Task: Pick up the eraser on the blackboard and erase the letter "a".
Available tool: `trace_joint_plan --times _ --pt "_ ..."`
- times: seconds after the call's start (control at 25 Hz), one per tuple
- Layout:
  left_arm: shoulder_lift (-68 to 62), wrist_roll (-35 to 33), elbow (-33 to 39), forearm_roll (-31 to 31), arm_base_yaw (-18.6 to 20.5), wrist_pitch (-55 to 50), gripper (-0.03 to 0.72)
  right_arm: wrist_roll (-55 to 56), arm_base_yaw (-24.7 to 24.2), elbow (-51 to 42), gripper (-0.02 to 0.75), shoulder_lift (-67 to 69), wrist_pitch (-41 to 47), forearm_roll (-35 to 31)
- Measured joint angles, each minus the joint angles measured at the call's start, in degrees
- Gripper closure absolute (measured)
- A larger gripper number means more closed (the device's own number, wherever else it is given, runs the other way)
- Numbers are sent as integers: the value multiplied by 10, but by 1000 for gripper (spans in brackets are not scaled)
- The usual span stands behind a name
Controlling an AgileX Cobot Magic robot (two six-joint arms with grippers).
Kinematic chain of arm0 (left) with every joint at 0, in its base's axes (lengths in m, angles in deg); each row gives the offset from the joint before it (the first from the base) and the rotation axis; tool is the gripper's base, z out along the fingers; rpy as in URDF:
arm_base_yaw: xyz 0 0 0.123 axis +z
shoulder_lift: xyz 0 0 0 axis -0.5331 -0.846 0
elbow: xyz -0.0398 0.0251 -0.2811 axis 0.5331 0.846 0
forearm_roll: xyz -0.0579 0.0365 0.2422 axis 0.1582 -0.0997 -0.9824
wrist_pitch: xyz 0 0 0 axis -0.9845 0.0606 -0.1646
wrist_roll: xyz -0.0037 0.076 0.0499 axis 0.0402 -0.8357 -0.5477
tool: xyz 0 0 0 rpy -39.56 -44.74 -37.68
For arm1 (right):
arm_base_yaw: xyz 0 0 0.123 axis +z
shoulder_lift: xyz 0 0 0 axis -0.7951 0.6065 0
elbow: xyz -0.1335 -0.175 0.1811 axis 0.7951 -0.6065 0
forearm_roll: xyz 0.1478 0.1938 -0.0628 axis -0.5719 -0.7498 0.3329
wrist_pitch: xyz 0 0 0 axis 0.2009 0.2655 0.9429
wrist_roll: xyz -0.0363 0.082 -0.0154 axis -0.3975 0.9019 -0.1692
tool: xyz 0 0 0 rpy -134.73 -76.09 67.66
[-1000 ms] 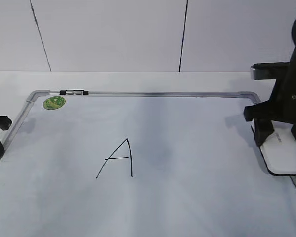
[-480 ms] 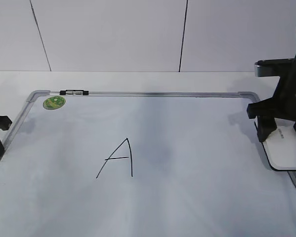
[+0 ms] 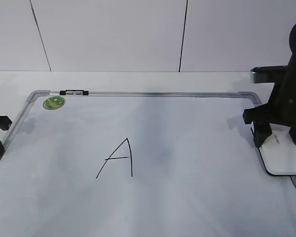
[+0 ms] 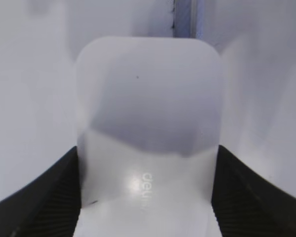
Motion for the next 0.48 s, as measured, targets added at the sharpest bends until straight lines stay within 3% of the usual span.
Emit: trace_joint_plan --times 0.48 --pt "0 0 0 -1 0 0 659 -24 0 0 155 30 -13 -23"
